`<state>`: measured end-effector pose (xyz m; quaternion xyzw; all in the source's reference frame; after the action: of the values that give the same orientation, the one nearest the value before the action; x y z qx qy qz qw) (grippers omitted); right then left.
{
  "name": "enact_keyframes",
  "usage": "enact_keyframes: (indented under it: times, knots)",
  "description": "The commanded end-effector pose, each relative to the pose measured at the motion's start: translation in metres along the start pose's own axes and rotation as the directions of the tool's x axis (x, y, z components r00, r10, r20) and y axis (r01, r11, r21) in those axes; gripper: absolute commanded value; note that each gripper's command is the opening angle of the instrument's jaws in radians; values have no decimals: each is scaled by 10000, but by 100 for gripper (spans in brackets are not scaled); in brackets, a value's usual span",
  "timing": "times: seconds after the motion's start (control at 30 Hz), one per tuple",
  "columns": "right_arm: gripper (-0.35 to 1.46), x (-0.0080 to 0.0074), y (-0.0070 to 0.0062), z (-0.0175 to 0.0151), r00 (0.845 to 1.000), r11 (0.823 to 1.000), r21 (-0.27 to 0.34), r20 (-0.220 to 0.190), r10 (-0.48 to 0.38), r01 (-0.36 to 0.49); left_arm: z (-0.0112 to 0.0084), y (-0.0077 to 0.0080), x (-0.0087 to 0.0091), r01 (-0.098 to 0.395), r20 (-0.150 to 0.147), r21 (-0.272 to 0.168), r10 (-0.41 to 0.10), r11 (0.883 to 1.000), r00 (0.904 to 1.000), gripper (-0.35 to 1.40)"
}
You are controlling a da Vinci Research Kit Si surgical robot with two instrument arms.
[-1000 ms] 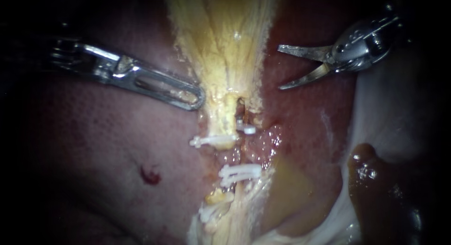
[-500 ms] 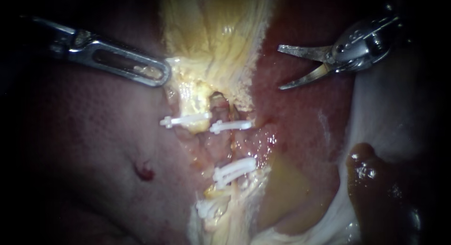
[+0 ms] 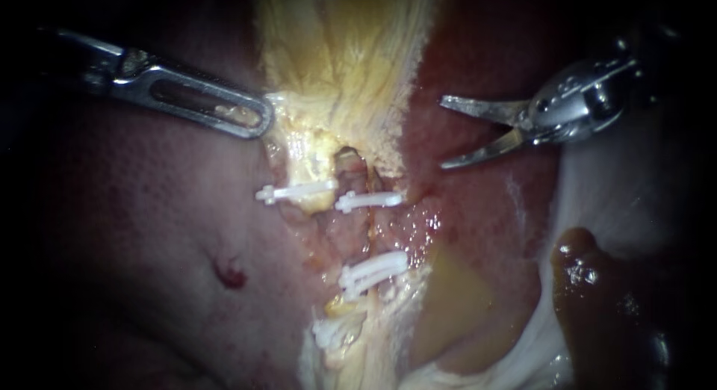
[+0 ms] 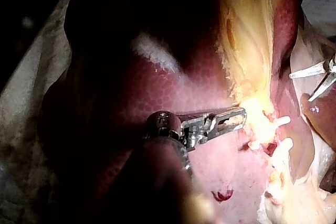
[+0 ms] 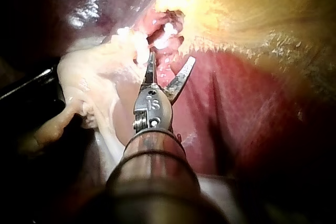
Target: Go to the cutting position right tube
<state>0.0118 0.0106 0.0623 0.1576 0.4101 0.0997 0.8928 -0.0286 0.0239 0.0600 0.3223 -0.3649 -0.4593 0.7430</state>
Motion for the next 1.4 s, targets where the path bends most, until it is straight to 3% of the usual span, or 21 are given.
enact_keyframes:
  times: [0.03, 0.33, 0.63, 1.0, 1.4]
  knots:
    - [142, -2, -4, 3, 10000, 9998, 189, 78, 57, -58, 0, 0, 0, -2, -3, 6, 2, 10000, 10000, -35]
    - [142, -20, -36, 41, 9983, 9942, 1071, 588, 35, -98, 0, 1, 0, -3, -3, 6, 3, 10000, 10000, -35]
    - [142, -34, -55, 67, 9951, 9854, 1692, 984, 20, -188, -1, 1, 1, -7, -6, 10, 7, 10000, 10000, -35]
    - [136, -45, -63, 84, 9933, 9725, 2297, 1148, 116, -379, -1, 0, 1, -5, -4, 7, 5, 10000, 10000, -35]
    - [139, -56, -58, 109, 9912, 9744, 2165, 1284, 331, -606, -1, 0, 2, -4, -1, 2, 4, 10000, 10000, -35]
